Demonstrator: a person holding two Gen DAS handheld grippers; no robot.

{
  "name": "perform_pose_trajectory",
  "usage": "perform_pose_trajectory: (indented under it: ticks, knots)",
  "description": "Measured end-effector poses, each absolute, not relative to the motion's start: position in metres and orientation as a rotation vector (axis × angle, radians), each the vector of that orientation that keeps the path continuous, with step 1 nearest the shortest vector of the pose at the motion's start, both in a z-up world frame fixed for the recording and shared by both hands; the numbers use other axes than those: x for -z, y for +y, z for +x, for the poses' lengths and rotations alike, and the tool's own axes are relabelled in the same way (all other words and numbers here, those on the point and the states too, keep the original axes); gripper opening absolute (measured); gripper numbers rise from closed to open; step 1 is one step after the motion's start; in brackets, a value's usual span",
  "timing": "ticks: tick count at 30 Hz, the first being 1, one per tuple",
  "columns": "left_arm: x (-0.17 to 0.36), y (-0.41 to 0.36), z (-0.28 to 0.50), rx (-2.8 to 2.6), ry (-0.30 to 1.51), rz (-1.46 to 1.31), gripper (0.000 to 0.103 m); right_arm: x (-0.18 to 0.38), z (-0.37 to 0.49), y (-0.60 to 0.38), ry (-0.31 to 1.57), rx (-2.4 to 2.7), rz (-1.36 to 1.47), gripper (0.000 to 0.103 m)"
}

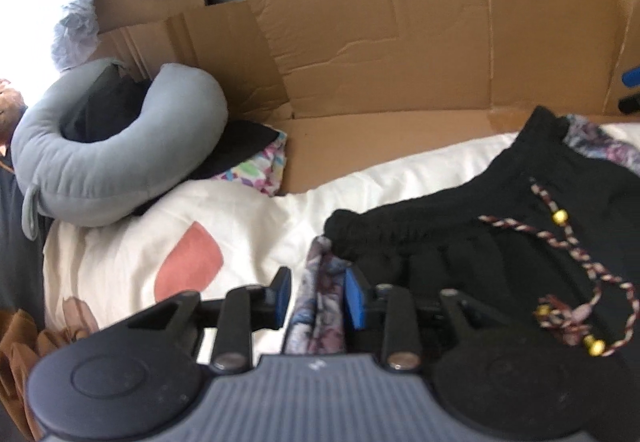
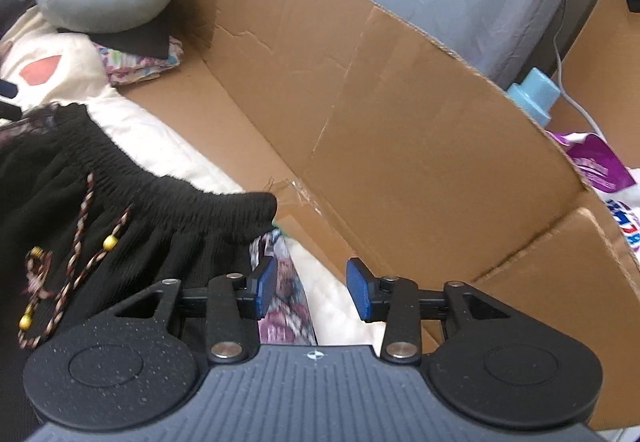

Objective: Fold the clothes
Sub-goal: 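Open both tools and release the shorts flat onto the sheet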

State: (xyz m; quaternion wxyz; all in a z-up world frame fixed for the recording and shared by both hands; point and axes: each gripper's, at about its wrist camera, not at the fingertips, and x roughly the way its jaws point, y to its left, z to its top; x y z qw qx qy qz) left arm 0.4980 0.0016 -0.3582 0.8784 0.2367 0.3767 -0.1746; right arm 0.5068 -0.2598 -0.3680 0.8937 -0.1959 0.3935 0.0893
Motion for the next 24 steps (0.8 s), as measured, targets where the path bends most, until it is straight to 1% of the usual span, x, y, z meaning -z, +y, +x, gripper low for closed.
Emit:
perform_pose_trajectory:
  ticks: [4,9,15,21,24]
  knots:
    - [0.347,-0.001,0.479,0.390,0.780,0.478,0.037,0.352,0.480,-0.271,0.818,-0.205,-0.408,0.046]
    - [0.338,-0.004,0.440,0.440,0.794,0.471,0.037,0.336,0.433,-0.282,0.790,-0.209,-0.440,0.046]
    - [0.327,-0.001,0.392,0.474,0.806,0.431,0.038,0.326,0.384,-0.303,0.804,-0.212,-0.416,0.046]
    - [0.315,0.005,0.356,0.442,0.817,0.319,0.039,0.316,0.346,-0.332,0.849,-0.199,-0.270,0.046]
    - [0.306,0.006,0.335,0.439,0.817,0.268,0.039,0.311,0.326,-0.342,0.842,-0.189,-0.247,0.046]
